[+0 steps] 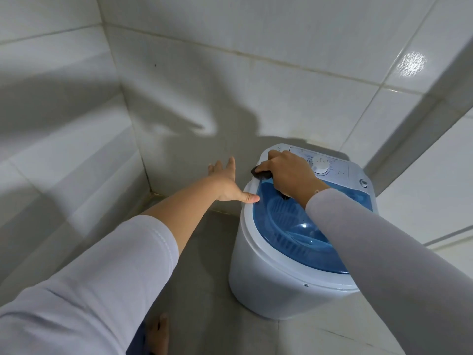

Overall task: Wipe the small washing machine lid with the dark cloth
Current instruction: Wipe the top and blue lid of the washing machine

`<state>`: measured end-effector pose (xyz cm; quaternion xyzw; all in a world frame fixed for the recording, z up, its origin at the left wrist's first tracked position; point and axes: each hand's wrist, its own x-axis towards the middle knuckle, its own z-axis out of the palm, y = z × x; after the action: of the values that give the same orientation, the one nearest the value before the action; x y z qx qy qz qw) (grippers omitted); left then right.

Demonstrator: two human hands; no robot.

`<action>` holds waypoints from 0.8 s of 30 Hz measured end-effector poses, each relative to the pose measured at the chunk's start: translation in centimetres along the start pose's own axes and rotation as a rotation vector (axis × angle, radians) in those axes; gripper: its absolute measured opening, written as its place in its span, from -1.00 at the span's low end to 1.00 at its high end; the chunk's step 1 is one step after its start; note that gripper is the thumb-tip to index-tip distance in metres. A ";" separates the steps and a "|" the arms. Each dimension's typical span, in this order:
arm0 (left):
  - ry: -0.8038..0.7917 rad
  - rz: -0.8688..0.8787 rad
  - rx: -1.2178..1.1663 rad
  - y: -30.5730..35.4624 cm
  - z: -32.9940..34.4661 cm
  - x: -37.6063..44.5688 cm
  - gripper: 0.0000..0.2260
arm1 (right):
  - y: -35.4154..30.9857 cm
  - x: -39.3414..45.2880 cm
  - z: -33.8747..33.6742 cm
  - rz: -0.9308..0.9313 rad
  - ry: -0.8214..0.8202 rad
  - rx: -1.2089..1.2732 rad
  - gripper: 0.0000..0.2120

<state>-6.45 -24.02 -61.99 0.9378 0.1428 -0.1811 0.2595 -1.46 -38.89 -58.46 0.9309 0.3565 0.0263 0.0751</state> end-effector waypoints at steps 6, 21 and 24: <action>-0.015 0.020 0.056 0.3 -0.3 0.0 0.15 | 0.7 1.2 0.1 0.038 0.000 -0.014 -0.50; -0.022 0.026 0.108 0.3 -0.4 0.5 0.18 | 1.8 4.6 0.8 0.165 0.067 -0.124 -0.62; -0.026 0.022 0.105 0.1 -0.2 0.8 0.19 | 2.0 5.2 0.7 0.205 0.058 -0.137 -0.63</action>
<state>-5.69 -23.81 -62.09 0.9492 0.1195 -0.1978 0.2136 3.82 -36.94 -58.83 0.9540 0.2587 0.0849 0.1253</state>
